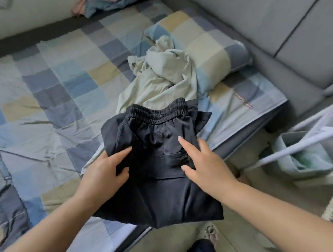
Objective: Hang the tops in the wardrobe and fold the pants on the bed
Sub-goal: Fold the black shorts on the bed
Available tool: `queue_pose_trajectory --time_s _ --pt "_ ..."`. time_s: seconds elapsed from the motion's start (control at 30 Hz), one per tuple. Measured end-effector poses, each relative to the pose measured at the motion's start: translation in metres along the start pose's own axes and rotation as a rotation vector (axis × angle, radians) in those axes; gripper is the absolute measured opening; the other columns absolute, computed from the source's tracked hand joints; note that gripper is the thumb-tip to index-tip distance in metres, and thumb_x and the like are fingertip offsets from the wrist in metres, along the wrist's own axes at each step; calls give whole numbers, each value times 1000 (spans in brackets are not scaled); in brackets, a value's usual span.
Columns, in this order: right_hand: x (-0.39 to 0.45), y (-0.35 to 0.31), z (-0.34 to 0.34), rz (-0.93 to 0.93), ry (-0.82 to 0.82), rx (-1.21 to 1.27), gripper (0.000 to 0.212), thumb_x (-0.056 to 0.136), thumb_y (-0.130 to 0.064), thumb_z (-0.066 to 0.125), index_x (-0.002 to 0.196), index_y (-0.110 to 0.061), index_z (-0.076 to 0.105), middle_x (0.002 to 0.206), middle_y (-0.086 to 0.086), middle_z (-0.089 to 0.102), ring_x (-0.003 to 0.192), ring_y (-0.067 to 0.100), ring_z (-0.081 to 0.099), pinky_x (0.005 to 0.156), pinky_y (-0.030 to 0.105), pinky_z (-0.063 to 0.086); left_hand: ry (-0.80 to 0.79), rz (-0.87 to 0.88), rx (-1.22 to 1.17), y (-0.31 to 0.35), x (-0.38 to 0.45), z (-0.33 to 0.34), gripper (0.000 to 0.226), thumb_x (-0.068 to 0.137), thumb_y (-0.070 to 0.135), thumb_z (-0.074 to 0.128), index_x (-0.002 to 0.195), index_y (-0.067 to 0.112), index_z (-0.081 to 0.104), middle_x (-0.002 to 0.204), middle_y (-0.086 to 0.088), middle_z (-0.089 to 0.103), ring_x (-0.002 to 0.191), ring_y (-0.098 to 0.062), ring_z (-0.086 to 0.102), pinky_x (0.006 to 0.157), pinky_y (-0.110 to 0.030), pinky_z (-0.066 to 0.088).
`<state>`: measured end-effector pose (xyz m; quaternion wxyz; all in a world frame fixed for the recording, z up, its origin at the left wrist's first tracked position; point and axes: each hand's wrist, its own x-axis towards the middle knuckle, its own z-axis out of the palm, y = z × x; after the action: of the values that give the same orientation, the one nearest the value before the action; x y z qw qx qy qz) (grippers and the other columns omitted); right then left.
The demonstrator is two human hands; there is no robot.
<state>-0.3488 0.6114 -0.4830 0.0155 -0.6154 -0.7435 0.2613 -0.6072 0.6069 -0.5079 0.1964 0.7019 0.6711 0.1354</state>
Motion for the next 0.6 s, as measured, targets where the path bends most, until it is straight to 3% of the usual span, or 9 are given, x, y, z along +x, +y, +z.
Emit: queue_pose_trajectory --time_s 0.17,0.3,0.4,0.53,0.6 --pt "-114 -3 -52 193 135 103 68 96 -33 51 148 -46 11 158 11 10 122 33 49 86 33 43 -86 195 6 73 -35 -49 55 84 29 65 135 43 49 90 2 47 77 -22 57 68 -28 45" --pt "-216 1 -77 325 276 166 68 94 -29 55 148 -43 16 154 9 19 126 29 44 97 34 41 -135 365 18 142 -77 -63 55 86 30 64 137 44 46 84 11 37 63 -14 49 57 -23 34" --pt "-305 3 -78 427 360 189 69 93 -30 56 148 -44 17 151 4 24 115 28 53 91 35 47 -215 496 10 191 -118 -60 56 88 30 62 139 43 43 89 10 43 61 -5 44 56 -21 33" --pt "-433 16 -60 629 470 227 70 92 -33 56 147 -48 15 152 -5 21 107 17 58 86 25 47 -348 680 11 266 -194 -40 58 90 35 58 140 49 35 88 11 43 59 -3 43 49 -12 30" --pt "-491 23 -44 698 536 263 71 91 -32 58 147 -47 16 149 -8 23 103 11 57 82 17 45 -402 768 -1 300 -234 -27 57 89 33 60 139 48 38 97 10 47 63 -3 46 57 -8 34"
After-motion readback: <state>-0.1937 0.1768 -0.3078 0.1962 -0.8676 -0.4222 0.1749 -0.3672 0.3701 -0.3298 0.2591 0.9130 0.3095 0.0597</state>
